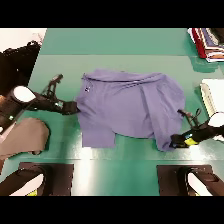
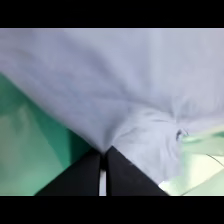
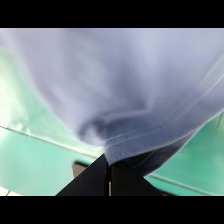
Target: Fold the shirts.
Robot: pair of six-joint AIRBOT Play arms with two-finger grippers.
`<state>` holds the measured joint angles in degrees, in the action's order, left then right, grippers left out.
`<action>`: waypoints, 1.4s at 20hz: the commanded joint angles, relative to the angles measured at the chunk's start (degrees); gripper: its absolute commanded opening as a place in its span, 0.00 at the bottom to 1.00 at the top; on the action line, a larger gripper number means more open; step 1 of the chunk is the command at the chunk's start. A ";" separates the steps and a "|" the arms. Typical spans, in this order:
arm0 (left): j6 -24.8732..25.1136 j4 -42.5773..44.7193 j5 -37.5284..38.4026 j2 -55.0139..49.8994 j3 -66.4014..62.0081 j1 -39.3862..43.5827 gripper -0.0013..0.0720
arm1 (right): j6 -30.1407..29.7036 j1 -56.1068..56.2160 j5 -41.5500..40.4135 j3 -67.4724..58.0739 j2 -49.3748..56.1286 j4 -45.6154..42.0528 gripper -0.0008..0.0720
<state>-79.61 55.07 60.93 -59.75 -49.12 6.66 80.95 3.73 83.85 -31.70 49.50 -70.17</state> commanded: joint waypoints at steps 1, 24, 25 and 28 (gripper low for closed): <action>-1.44 7.45 6.25 4.66 -10.47 -0.04 0.05 | 0.26 -0.42 0.61 -10.56 -4.48 0.17 0.03; -10.47 23.69 8.52 7.72 -64.65 -0.04 0.05 | -0.20 -22.60 -0.59 -82.82 5.88 0.11 0.03; -10.54 24.65 9.09 6.05 -60.13 -0.04 0.05 | -0.22 -20.94 0.85 -80.96 8.28 -0.07 0.03; -10.45 21.73 10.45 -2.75 -50.38 -0.04 0.05 | -0.22 -15.45 4.68 -76.54 18.82 -0.52 0.03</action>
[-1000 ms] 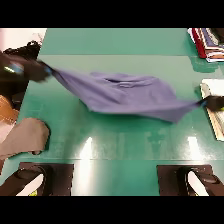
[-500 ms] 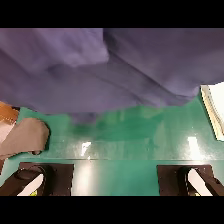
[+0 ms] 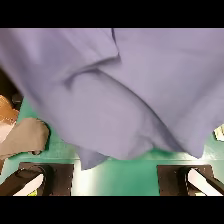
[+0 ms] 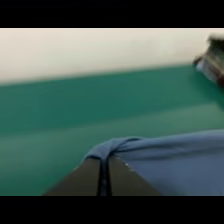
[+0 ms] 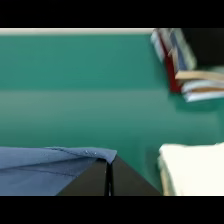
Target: Fold the shirts.
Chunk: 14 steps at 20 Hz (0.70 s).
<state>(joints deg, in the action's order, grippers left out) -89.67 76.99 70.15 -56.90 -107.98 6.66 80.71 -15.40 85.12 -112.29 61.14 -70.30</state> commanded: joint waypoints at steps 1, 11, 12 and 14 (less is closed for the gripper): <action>-0.28 -2.78 1.38 -9.57 10.80 -0.04 0.05 | 0.11 5.11 4.31 5.33 11.41 -0.35 0.03; 2.86 -5.11 -18.23 -38.05 12.94 -0.04 0.05 | 1.31 10.51 -9.16 8.28 39.65 0.22 0.03; 3.15 -4.92 -20.48 -38.10 12.92 -0.04 0.05 | 1.29 10.51 -10.97 8.31 39.76 0.20 0.03; 3.30 -2.91 -22.03 -38.03 11.76 -0.04 0.05 | 1.07 10.51 -13.68 8.31 39.19 0.11 0.03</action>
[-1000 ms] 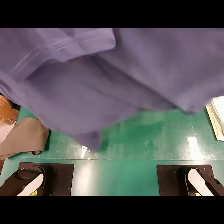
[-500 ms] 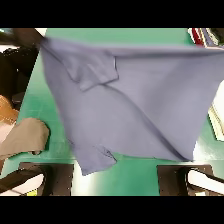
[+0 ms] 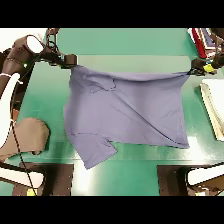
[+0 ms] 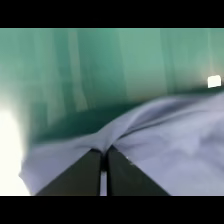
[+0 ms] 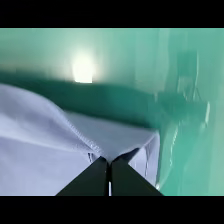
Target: Fold the shirts.
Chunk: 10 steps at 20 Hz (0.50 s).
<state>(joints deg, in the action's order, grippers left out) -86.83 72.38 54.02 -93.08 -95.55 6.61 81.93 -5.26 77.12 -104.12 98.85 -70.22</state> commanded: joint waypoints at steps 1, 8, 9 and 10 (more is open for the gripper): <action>2.08 3.15 -4.57 -1.73 -1.66 0.00 0.05 | -0.81 0.37 -6.12 0.13 0.85 0.04 0.03; 9.25 8.44 21.00 -1.14 -1.53 0.00 0.05 | -3.98 0.63 0.35 7.63 -6.67 -5.05 0.03; 9.01 8.44 21.49 -1.14 0.59 0.00 0.05 | -3.98 0.61 0.39 11.28 -8.24 -5.81 0.03; 8.15 8.44 21.51 -1.14 2.97 0.00 0.05 | -4.00 0.61 0.07 15.47 -9.97 -6.49 0.03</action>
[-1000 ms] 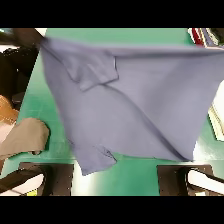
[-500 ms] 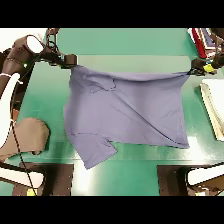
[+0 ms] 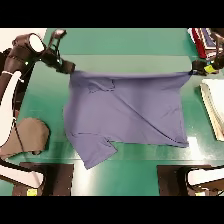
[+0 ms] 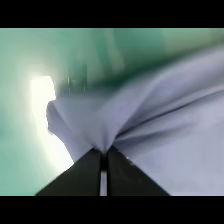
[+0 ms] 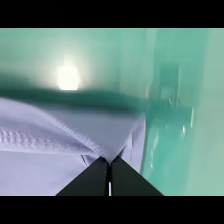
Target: Fold the shirts.
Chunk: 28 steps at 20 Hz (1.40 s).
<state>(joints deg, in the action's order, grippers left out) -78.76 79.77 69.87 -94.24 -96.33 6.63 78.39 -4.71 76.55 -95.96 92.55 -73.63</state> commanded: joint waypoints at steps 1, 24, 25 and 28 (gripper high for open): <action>-1.29 1.01 5.49 0.02 5.90 -0.02 0.05 | -0.46 0.07 -0.59 11.26 -5.22 -2.93 0.03; -13.00 -4.96 5.86 38.40 55.91 0.00 0.59 | -0.46 -2.80 4.07 24.55 -27.76 3.56 0.63; -12.98 -8.44 4.85 40.11 59.49 0.00 0.59 | -0.46 -2.23 4.07 24.52 -27.96 3.56 0.63; -12.79 -16.72 2.69 42.73 67.34 0.00 0.59 | -0.44 -0.57 4.09 24.52 -28.00 3.56 0.63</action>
<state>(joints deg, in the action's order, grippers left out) -91.13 71.46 75.02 -55.31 -37.45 6.66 77.91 -6.59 80.42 -71.37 65.36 -70.15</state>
